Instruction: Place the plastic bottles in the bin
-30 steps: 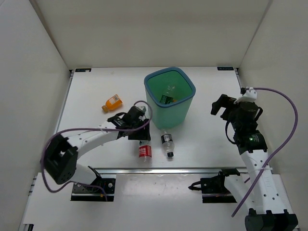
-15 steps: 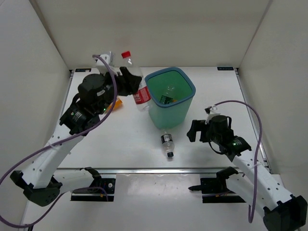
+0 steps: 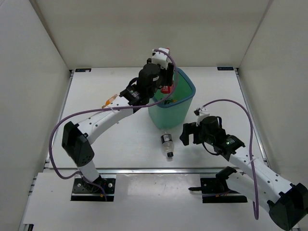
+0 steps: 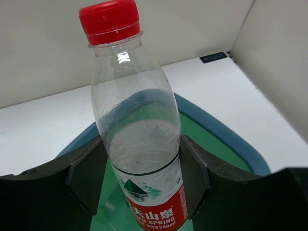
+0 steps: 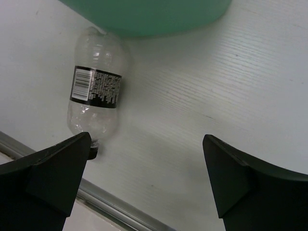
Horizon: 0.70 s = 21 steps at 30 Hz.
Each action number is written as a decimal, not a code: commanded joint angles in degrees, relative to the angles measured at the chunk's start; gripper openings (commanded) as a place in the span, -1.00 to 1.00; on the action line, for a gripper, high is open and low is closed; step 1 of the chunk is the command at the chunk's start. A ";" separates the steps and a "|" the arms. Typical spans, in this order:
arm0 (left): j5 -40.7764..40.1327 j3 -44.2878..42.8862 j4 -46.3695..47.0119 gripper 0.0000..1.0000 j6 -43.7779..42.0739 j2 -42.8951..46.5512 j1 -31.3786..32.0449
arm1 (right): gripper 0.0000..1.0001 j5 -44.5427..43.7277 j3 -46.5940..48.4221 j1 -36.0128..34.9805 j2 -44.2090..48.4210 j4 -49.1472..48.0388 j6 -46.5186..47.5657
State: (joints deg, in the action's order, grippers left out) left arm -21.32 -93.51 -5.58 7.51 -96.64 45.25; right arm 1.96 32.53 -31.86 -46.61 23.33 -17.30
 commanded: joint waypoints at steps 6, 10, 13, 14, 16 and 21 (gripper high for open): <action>-1.36 -1.85 0.58 0.98 -3.21 5.75 1.68 | 0.98 1.90 0.69 -2.59 -3.22 -5.92 3.94; 4.25 -0.45 -5.38 0.98 2.06 10.15 -0.51 | 0.98 1.56 0.86 -6.01 -6.73 -11.01 3.85; 3.66 4.91 -9.43 0.97 4.53 15.42 -1.31 | 0.98 1.12 2.00 -9.00 -10.77 -13.30 4.64; 2.61 7.27 -10.49 0.97 5.49 17.60 -1.74 | 0.98 0.86 2.27 -10.14 -12.70 -14.01 4.73; 1.37 10.62 -16.44 0.96 8.73 20.34 -3.58 | 0.98 -0.63 2.88 -12.16 -15.26 -15.68 5.25; 3.22 26.41 -26.22 0.98 17.96 31.75 -12.54 | 0.98 -9.50 3.14 -17.01 -22.80 -20.34 8.24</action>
State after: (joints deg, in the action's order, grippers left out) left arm -18.65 -74.48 -21.65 18.06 -69.23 37.54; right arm -1.13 33.10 -46.89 -66.67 8.84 -11.64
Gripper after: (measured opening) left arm 0.987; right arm 0.992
